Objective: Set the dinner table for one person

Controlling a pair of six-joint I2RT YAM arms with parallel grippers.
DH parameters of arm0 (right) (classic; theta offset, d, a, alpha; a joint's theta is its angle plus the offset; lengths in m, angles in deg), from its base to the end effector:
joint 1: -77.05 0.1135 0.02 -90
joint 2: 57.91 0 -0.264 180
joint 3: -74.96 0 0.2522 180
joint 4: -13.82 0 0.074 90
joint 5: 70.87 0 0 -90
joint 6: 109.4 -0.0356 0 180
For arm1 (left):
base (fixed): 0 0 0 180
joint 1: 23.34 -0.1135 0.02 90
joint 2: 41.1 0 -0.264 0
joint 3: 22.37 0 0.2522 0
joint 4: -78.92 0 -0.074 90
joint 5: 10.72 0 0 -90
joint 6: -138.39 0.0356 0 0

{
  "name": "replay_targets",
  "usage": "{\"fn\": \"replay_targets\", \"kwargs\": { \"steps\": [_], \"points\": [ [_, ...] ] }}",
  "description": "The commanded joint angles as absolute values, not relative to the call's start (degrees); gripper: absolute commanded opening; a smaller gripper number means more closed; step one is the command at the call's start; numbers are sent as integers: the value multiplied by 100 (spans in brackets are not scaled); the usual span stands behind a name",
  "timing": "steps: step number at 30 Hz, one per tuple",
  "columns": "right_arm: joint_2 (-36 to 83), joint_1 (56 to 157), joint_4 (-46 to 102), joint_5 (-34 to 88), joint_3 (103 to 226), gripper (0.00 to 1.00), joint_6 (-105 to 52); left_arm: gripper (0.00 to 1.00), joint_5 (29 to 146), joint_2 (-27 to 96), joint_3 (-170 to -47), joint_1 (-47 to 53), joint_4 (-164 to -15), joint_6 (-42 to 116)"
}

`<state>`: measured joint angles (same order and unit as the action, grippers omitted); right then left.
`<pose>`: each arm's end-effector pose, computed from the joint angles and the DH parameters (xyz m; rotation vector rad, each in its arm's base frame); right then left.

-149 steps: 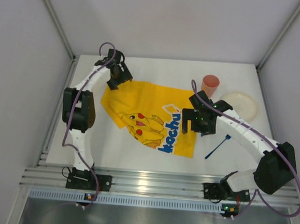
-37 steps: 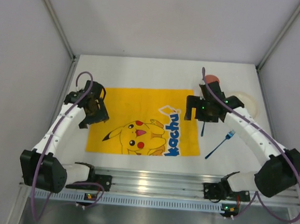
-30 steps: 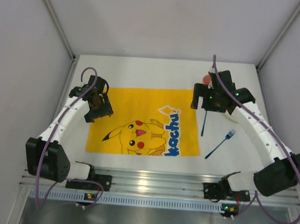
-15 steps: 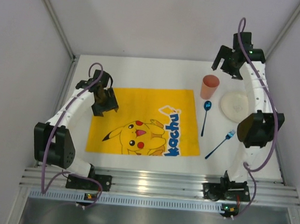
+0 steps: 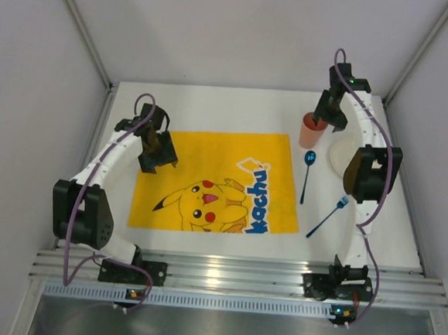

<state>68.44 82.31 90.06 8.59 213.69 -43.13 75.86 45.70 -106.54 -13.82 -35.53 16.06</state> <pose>0.4694 0.0367 0.2823 0.4820 2.6106 -0.0828 0.2942 -0.0472 0.2638 -0.5619 2.7050 -0.1131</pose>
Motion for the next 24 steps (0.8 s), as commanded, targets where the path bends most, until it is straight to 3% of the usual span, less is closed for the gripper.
{"fn": "replay_targets", "kwargs": {
  "steps": [1, 5, 16, 24],
  "points": [
    [6830, 8180, 8937, 639, 21450, 56, -4313, 68, 7515, 4512, -10627, -1403, -3687, 1693],
    [6857, 8180, 8884, 551, 21379, 0, -4243, 68, 7524, 4547, -10557, -1403, -3722, 1632],
    [6076, 8223, 8954, 788, 21810, 0, -4331, 67, 7638, 4863, -10846, -1394, -3722, 1614],
    [5162, 8566, 8990, 2096, 21101, 0, -4340, 67, 7656, 4943, -11031, -1376, -3757, 1552]
  ]
}}
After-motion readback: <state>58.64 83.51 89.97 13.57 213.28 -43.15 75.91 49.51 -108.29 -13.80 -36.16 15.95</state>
